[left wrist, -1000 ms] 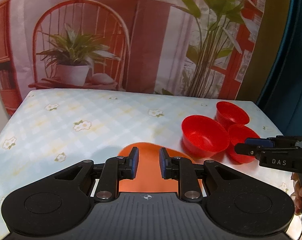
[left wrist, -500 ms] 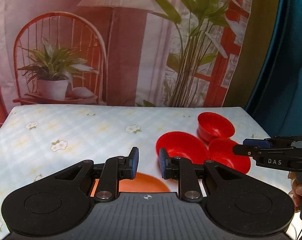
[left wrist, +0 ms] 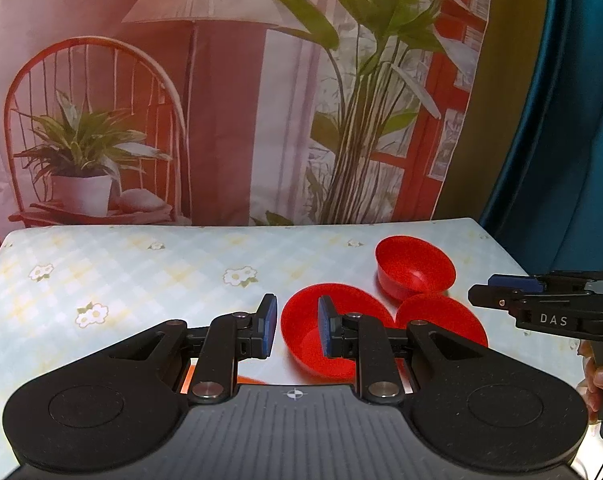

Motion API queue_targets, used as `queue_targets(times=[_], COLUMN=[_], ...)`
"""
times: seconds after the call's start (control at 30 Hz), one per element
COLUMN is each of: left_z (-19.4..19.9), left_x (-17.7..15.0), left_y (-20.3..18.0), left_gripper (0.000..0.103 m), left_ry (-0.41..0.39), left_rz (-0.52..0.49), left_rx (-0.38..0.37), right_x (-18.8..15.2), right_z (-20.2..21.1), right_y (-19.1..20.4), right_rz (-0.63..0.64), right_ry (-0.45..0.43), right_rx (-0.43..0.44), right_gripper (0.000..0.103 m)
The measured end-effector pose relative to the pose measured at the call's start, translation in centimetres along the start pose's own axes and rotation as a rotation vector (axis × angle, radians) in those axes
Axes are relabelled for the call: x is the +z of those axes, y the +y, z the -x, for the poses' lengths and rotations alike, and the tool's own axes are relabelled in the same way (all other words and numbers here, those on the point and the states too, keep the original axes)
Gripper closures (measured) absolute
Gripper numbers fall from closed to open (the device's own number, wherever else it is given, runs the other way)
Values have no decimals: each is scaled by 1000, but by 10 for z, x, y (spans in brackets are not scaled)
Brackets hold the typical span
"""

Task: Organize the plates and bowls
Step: 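Move the left gripper to the rim of a red bowl, then grasp the red bowl rim with the left gripper and lift it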

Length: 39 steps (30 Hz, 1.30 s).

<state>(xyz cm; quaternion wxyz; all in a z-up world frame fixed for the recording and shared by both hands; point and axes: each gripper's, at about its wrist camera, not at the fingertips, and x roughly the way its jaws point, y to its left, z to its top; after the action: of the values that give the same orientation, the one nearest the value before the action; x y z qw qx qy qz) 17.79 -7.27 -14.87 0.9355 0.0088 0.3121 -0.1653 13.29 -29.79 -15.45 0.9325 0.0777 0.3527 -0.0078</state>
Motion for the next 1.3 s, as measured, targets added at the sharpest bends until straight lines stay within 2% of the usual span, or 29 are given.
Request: queue_targets(times=[0.4,0.63,0.73,1.07,1.3], left_z=[-34,-72,-88,-138,-164], left_x=[21,54,66,62,58], left_y=[-20,-47,-59,-76,-72], left_gripper=[80,80,80,80,80], left_ry=[11,-18,-26,69,135], left_rz=[-28,-85,-99,-103,-41], left_rx=[-37,-32,-45,-92,-126], right_x=[12,25,31,35,29], right_z=[-20,-40,-50,-81,-91], right_y=[-36,-62,-68,-95,-108], right_rz=[-27,-119,-109,-160,-186], right_ry=[7,-2,-3,19,39], right_rx=[-44,-71,-84,-88,-89], right_gripper=[70,70,70,70,70])
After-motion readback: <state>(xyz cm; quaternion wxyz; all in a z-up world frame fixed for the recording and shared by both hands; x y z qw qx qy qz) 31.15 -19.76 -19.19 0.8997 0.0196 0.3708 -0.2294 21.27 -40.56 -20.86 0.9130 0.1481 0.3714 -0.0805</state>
